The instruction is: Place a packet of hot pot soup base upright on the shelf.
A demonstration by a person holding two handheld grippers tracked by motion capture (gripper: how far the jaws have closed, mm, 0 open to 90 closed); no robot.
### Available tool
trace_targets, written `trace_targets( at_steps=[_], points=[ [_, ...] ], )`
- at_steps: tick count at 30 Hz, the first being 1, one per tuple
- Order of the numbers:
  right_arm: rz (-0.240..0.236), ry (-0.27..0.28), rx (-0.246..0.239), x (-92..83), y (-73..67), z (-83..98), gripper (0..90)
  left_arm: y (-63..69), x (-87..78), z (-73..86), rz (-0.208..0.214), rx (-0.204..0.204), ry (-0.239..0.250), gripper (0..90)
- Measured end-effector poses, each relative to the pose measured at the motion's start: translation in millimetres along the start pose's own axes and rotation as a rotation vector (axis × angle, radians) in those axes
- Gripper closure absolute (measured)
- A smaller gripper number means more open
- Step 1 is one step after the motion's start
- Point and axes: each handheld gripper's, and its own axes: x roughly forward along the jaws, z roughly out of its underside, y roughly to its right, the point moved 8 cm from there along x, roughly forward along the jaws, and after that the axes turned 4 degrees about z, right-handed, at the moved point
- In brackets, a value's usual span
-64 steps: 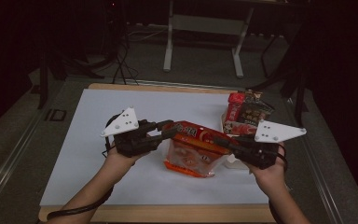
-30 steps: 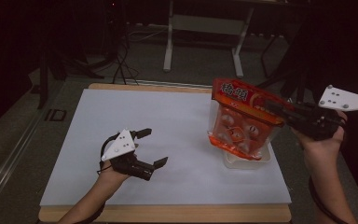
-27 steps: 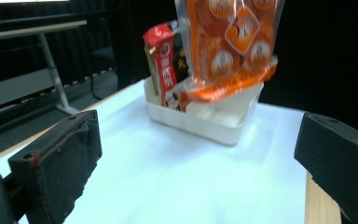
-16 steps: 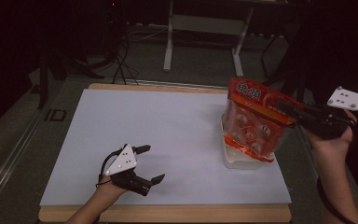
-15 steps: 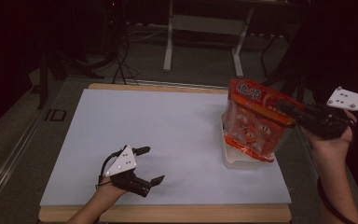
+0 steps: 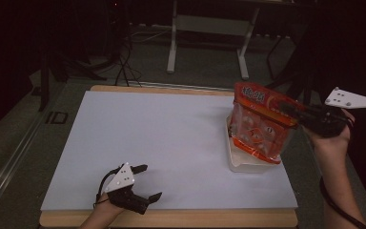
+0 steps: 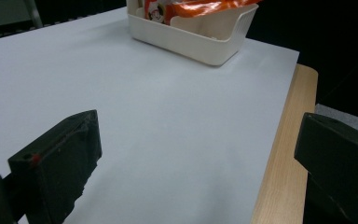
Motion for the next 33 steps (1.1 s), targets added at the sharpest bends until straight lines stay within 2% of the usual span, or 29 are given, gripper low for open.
trace_targets(
  at_steps=[5, 8, 20, 26, 31, 33],
  points=[
    [-0.012, -0.007, 0.001, 8.9, -2.7, 5.3, 90.0, 0.1, 1.4, 4.4, -0.006, 0.003, -0.016, 1.2],
    [-0.02, -0.009, 0.001, 10.6, -4.4, 8.6, 90.0, -0.7, 1.2, 6.1, -0.006, -0.01, -0.015, 1.2],
    [-0.023, -0.023, 0.008, 7.6, -4.1, 19.0, 90.0, -3.2, -1.3, 4.2, -0.021, -0.013, 0.004, 1.2],
    [-0.027, -0.041, 0.037, 17.6, -3.7, 35.3, 90.0, -4.9, -0.5, 5.8, -0.022, -0.019, -0.001, 1.2],
    [-0.03, -0.03, 0.07, 16.0, 0.7, 43.2, 90.0, -5.4, -0.1, 6.6, -0.021, -0.017, -0.005, 1.2],
    [-0.023, -0.045, 0.087, 15.6, 4.1, 52.3, 90.0, -6.2, 0.5, 6.7, -0.019, -0.023, -0.006, 1.2]
  ],
)
